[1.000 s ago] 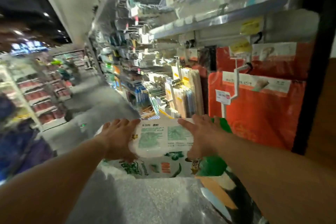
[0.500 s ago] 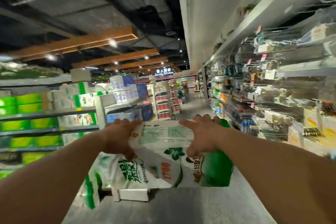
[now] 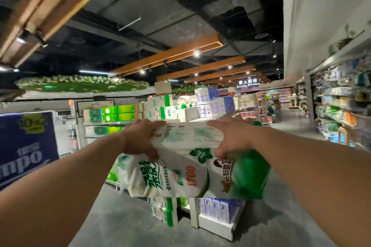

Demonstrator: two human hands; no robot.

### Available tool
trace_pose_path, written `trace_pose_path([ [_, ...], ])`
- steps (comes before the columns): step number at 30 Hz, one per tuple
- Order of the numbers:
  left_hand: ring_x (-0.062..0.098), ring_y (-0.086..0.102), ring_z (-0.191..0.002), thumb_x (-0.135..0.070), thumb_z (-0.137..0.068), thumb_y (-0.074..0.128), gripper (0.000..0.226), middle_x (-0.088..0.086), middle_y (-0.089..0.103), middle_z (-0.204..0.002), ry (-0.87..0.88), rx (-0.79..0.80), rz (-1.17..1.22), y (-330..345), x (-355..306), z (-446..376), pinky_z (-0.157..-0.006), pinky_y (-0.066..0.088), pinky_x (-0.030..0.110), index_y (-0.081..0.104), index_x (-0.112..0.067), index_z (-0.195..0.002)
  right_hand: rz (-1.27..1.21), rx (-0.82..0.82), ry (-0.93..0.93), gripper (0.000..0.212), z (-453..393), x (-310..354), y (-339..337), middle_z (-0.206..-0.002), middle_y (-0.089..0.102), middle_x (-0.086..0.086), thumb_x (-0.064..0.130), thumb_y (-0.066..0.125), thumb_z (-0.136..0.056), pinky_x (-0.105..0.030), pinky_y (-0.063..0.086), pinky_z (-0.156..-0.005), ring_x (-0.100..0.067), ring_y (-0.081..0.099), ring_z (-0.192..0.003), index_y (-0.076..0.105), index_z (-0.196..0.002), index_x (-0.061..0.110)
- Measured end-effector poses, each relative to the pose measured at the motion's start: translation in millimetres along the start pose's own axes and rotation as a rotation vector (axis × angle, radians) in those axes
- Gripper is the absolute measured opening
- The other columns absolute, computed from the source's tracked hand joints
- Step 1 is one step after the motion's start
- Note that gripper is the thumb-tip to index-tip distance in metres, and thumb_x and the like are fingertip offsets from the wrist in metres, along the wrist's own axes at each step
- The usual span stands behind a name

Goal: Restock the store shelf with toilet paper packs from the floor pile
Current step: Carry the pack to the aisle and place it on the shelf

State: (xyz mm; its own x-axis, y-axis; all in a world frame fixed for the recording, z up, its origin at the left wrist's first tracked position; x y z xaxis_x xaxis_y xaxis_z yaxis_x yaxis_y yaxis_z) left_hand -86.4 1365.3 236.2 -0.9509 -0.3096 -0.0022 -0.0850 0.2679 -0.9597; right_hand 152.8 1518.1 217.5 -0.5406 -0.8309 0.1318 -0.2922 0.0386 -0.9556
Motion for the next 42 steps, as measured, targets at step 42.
trace_pose_path([
  [42, 0.027, 0.047, -0.127, -0.053, -0.035, 0.075, 0.124, -0.003, 0.053, -0.139, -0.087, -0.119, 0.065, 188.5, 607.3, -714.4, -0.108, 0.042, 0.051, 0.033, -0.051, -0.152, 0.118, -0.093, -0.087, 0.11, -955.0, -1.8, 238.0, -0.138, 0.039, -0.006, 0.057, 0.075, -0.064, -0.057, 0.023, -0.113, -0.032, 0.031, -0.132, 0.015, -0.156, 0.048],
])
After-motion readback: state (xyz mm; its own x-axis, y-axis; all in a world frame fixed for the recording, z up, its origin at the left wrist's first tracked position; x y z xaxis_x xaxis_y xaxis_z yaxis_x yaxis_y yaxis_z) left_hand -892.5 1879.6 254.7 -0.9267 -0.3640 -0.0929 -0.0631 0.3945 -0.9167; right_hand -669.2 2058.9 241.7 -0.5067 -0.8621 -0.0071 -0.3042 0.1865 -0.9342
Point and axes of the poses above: each hand's wrist, its own z-axis away from the middle knuckle, its own y-axis out of the palm, x = y × z, the point moved 4 cm from there along -z, towards the middle knuckle
